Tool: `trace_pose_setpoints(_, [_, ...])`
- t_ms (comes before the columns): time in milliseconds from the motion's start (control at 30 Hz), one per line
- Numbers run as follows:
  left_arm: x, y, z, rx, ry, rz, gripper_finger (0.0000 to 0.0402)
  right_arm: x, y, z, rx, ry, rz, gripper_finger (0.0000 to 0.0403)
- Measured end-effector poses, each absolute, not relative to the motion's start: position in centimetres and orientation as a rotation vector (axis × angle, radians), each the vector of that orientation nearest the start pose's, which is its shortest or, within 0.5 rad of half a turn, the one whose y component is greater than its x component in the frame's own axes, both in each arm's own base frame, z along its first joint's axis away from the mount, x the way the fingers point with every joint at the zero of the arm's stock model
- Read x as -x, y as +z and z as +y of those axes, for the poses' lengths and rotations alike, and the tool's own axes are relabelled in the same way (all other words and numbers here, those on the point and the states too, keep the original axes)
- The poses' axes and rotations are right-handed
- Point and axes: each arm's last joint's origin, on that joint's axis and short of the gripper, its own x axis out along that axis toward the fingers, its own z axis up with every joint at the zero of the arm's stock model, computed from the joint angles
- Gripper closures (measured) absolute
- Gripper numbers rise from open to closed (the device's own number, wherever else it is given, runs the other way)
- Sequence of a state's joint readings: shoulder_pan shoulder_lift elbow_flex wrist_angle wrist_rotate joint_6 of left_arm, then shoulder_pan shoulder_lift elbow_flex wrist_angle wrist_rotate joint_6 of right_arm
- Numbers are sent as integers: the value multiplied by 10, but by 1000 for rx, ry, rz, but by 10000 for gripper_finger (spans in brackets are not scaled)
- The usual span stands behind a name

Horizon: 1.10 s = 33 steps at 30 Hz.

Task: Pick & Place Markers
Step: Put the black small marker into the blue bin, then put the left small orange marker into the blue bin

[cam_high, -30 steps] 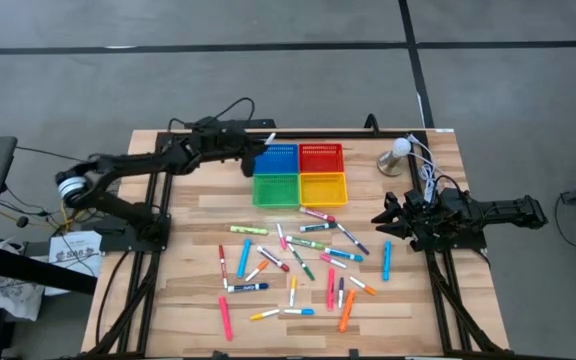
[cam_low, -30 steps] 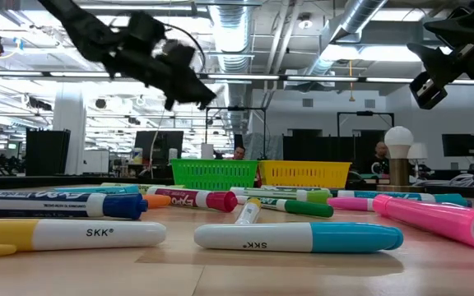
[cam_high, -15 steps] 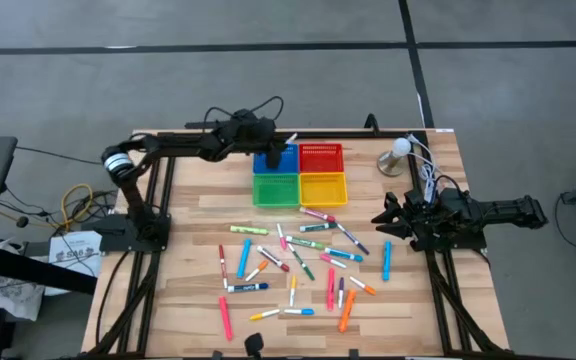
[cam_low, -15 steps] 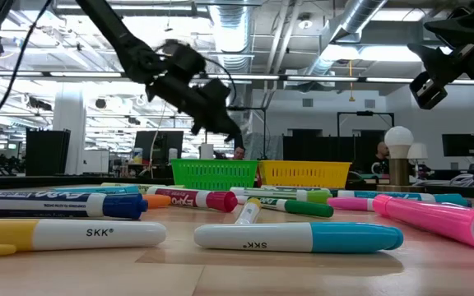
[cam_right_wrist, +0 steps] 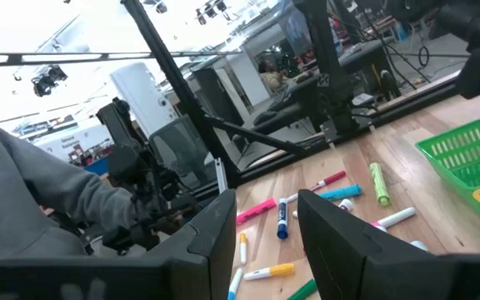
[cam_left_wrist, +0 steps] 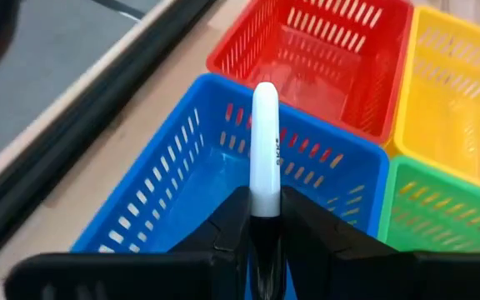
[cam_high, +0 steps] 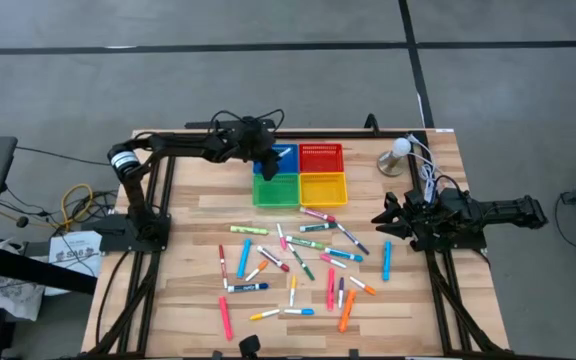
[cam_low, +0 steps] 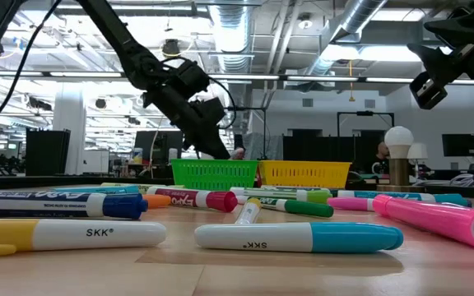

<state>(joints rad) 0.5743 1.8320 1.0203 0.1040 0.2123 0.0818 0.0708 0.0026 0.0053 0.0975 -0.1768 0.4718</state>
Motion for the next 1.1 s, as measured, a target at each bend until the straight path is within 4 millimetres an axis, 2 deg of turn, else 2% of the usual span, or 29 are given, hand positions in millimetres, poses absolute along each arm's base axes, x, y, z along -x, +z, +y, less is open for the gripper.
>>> trace_pose_setpoints(300, [-318,145,198,215,318,714,341,-96,175,12,-464,266,-40,283])
trace_pose_setpoints(500, [-318,144,198,221,319,718,338,-96,175,12,-464,267,-40,283])
trace_pose_setpoints(867, [-318,144,198,218,326,719,285,-96,174,12,-464,267,-40,283])
trace_pose_setpoints(967, [-316,157,197,209,333,690,273,-96,175,12,-463,267,-40,283])
trace_pose_setpoints(1100, [-311,208,184,218,300,535,266,-96,174,12,-464,267,-40,283])
